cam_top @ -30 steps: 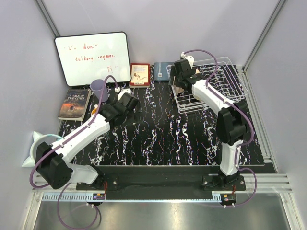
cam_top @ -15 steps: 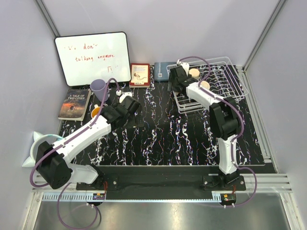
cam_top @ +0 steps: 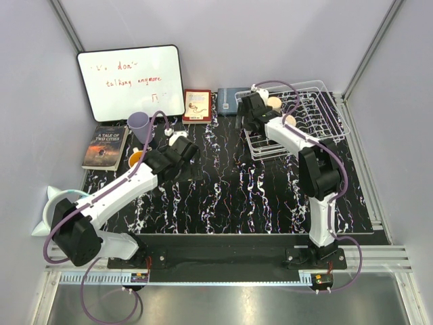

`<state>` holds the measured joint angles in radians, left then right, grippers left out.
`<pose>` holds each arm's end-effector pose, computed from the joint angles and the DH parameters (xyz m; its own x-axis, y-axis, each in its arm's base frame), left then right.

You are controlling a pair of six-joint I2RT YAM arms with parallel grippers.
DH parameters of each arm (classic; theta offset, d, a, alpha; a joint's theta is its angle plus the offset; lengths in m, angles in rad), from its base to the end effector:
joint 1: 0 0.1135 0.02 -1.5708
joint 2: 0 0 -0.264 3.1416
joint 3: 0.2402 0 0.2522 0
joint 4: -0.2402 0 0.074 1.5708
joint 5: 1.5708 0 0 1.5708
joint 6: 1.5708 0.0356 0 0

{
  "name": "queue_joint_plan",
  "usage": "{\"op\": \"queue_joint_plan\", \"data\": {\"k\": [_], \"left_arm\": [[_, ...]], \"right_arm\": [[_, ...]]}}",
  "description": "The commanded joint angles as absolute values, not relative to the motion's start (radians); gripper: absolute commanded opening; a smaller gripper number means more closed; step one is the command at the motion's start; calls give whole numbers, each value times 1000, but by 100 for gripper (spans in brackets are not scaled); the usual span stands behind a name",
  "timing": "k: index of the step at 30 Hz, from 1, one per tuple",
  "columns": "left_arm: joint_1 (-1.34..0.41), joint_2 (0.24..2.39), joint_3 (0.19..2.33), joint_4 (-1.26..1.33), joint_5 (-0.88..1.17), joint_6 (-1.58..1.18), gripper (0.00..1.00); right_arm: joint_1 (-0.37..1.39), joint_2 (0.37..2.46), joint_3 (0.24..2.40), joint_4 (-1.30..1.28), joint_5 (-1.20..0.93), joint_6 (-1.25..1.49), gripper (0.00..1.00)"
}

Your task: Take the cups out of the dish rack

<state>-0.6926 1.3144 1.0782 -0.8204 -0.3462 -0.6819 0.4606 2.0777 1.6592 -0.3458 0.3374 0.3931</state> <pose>0.2064 -0.1555 0.2763 -0.8179 -0.0918 -0.5681 -0.0557 0.9952 -0.0806 0.4299 0.2001 0.2251 -0.6513 0.0803 -0.7546 0.0478 0.9967 0.0649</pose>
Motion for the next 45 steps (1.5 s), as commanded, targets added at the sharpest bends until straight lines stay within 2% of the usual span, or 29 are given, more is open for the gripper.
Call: {"op": "queue_joint_plan", "data": {"k": [1,11,18,28,31,36,40,42,43,45], "left_arm": [[-695,1342,1104,-790,-353,-678,99],[-696,1373,1127,-782,-342,-667,99],[-696,1365,1118,-784,-350,-657,99],[-696,1371,1118,-792,-370,-637,99],[-696,1382,1124,-790,-367,-634,99],[-698,1394,1121,-788,-361,-637,99],[-696,1399,1117,-788,-359,-640,99],[-696,1399,1117,-790,-360,-640,99],[-696,1399,1117,-788,-360,-640,99],[-696,1399,1117,-788,-360,-640,99]], "right_arm": [[457,1945,1677,-321,348,385,87],[456,1943,1674,-337,411,345,84],[445,2029,1710,-337,471,328,70],[445,2112,1755,-336,446,350,68],[443,2137,1756,-336,443,348,65],[443,2163,1752,-337,436,342,53],[442,2184,1740,-341,426,350,50],[440,2187,1735,-341,423,353,43],[440,2190,1733,-341,419,353,26],[439,2189,1732,-344,408,356,5]]}}
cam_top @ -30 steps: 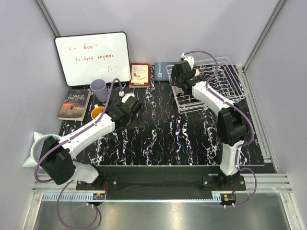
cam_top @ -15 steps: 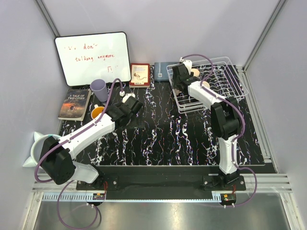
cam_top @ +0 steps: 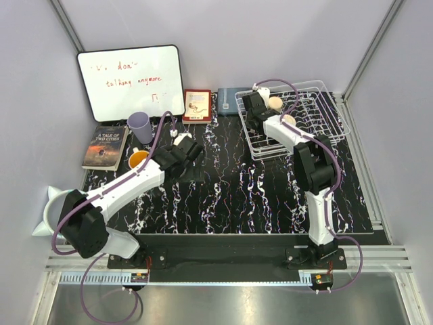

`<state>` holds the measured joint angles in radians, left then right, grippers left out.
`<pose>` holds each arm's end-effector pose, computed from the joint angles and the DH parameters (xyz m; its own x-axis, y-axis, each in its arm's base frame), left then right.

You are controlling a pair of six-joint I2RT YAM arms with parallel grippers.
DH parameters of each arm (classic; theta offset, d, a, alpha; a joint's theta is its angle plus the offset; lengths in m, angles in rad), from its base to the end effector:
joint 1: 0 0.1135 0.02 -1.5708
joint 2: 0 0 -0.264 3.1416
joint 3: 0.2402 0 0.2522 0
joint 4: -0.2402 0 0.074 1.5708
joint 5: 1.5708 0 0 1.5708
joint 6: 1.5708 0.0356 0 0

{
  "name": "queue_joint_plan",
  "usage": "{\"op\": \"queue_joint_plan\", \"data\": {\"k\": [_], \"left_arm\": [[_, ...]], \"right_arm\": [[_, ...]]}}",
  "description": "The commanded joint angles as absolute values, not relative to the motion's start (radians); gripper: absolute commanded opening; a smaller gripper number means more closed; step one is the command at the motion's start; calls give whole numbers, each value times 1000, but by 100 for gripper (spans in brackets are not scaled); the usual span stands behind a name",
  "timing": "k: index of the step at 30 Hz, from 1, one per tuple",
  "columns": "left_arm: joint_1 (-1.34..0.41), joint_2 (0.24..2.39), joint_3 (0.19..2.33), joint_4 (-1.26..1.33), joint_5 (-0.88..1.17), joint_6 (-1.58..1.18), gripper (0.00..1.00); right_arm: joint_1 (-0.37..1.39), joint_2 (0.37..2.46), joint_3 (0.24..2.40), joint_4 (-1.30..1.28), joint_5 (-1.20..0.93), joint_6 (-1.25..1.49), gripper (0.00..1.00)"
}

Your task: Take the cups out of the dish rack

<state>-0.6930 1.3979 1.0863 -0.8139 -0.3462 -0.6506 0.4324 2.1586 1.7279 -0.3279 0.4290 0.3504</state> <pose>0.2173 -0.1648 0.2586 -0.8483 -0.0361 -0.5282 -0.0318 0.9993 -0.0172 0.4522 0.1924 0.2123 -0.6233 0.0561 -0.7799 0.1140 0.9933 -0.0196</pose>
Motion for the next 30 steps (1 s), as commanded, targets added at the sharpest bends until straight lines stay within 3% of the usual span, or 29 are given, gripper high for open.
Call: {"op": "queue_joint_plan", "data": {"k": [1,25,30], "left_arm": [[-696,1401,1118,-788,-359,-640,99],[-692,1476,1264,-729,-337,-678,99],[-638,1444,1267,-619,-235,-718,99]], "right_arm": [[439,2183,1732,-347,405,357,0],[434,1681,1698,-408,288,387,0],[342,1520,1573,-387,106,537,0]]}}
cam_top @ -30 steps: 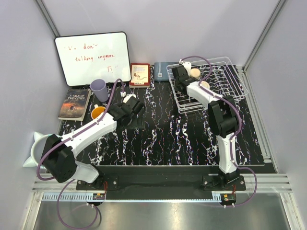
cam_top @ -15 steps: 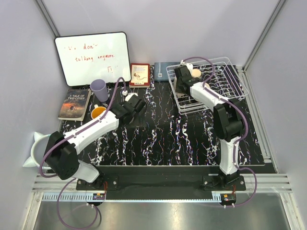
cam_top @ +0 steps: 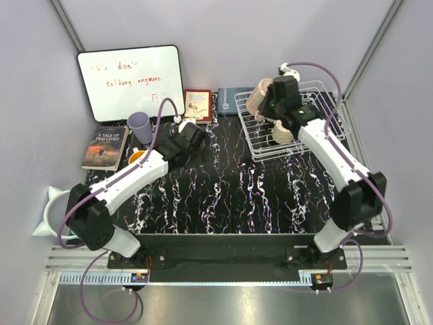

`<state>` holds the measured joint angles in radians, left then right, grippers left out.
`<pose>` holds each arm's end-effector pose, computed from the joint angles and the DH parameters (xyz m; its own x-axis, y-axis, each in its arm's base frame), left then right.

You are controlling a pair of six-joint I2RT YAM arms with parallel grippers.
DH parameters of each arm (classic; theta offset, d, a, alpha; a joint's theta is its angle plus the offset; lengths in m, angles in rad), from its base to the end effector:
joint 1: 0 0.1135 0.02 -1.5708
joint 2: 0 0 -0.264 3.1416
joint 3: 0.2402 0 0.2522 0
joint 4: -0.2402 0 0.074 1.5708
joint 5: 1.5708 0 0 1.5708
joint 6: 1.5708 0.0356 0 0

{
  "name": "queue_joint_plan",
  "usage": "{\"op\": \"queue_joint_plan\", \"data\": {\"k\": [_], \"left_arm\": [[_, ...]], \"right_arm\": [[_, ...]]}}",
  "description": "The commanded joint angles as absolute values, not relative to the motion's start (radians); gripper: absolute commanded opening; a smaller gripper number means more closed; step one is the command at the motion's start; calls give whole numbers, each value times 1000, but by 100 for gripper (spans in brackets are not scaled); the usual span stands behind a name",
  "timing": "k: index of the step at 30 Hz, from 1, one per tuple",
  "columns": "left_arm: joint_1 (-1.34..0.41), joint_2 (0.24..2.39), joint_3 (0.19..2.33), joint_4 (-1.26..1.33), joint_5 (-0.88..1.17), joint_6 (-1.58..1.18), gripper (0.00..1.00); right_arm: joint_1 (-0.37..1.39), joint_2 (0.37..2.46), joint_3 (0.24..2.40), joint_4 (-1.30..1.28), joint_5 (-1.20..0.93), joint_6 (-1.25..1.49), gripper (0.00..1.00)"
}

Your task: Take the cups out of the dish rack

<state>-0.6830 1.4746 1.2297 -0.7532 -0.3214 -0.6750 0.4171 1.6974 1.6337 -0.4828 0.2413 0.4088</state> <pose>0.2439 -0.1839 0.2845 -0.8002 -0.1133 -0.5890 -0.0435 0.9904 -0.1314 0.3640 0.1520 0.3632 -0.5182 0.1926 -0.8333 -0.0008 0.9742 0.2257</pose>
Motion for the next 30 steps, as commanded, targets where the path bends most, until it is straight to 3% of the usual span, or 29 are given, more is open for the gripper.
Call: {"op": "queue_joint_plan", "data": {"k": [1,3,7,14,17,30], "left_arm": [[-621,1430,1226,-524,-142,-747,99],[-562,1381,1152,-386,-22,-794,98],[-485,1318,915,216,311,-1042,96],[-469,1432,799,845,515,-1293,96],[-471,1482,821,939,532,-1348,94],[-526,1629,994,940,549,-1342,84]], "right_arm": [[325,1491,1489,-355,59,563,0],[264,1399,1381,-208,-107,647,0],[187,1310,1157,15,-363,779,0],[161,1209,892,490,-586,1095,0],[161,1195,810,616,-607,1201,0],[184,1167,765,614,-650,1232,0]]}}
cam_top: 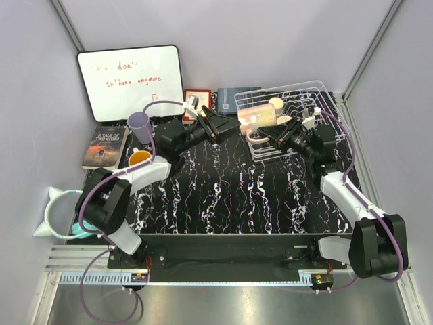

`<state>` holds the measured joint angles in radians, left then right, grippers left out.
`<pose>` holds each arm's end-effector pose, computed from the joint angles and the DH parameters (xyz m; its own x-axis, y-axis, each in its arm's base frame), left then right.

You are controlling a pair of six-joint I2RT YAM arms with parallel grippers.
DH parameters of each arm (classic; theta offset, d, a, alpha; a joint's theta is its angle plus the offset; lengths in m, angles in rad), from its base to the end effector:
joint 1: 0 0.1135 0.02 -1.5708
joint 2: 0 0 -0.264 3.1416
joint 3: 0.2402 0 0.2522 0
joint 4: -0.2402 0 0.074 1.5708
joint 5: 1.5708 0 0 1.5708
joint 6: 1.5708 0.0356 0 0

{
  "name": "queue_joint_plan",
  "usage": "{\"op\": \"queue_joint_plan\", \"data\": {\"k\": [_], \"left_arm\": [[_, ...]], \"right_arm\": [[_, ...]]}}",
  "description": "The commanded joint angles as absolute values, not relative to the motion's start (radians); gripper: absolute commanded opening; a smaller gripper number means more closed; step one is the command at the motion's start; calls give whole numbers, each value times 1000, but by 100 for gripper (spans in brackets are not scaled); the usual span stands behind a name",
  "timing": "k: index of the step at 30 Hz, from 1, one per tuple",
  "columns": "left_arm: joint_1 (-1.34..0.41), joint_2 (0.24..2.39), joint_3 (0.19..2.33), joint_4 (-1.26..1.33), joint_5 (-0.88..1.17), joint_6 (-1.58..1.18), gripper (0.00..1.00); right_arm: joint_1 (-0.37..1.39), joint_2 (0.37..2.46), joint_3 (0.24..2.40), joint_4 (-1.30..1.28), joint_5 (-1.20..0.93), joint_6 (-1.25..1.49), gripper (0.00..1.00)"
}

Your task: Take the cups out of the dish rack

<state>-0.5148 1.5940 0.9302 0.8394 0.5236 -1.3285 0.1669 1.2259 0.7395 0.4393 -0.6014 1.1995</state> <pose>0.3039 -0.1924 0.2921 -0.7934 -0.5171 -0.3210 0.3527 0.0392 -0.9349 0.2714 0.0661 0.2956 -0.6638 0.6674 -0.3376 -0.2086 0.2682 0.9405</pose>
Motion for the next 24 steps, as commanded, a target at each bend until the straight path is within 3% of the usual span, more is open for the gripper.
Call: {"op": "queue_joint_plan", "data": {"k": [1,10,13,16,21,23,24], "left_arm": [[-526,1643,1006,937,552,-1342,84],[-529,1713,1115,943,560,-1364,79],[-534,1735,1135,965,575,-1377,70],[-541,1755,1144,999,595,-1396,54],[-552,1789,1160,1043,636,-1439,44],[-554,1801,1172,1048,647,-1448,45],[-552,1804,1177,1046,658,-1454,54]], "right_arm": [[186,1166,764,612,-653,1230,0],[210,1151,744,597,-692,1221,0],[219,1152,746,589,-718,1213,0],[230,1160,741,591,-730,1210,0],[258,1178,744,592,-741,1203,0],[268,1190,753,591,-750,1195,0],[276,1192,756,589,-753,1192,0]]}}
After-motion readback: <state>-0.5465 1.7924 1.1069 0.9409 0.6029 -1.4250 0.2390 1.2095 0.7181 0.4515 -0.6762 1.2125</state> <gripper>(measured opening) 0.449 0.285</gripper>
